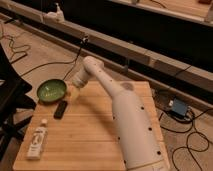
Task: Drag the ceramic bowl in a circle
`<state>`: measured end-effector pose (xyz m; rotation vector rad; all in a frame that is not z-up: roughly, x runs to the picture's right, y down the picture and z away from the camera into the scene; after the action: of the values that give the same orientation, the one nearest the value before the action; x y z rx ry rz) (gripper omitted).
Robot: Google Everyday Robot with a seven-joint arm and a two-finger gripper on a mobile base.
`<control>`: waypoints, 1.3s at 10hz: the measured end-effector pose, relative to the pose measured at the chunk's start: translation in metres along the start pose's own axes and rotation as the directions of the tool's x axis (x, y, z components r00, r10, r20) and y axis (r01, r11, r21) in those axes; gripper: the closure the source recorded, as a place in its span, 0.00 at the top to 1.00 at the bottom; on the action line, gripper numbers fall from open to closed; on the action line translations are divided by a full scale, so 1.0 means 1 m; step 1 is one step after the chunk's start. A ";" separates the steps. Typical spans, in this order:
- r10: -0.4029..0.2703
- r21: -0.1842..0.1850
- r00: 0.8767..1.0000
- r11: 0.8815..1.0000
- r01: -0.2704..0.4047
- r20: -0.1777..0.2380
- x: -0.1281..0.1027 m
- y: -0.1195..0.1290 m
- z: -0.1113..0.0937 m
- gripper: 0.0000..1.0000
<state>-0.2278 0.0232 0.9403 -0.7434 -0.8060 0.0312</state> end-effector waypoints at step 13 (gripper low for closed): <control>-0.148 -0.169 0.988 0.976 0.140 -0.036 -0.021 -0.002 0.057 0.76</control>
<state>-0.2810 0.0494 0.9544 -0.8379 -0.8213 -0.1863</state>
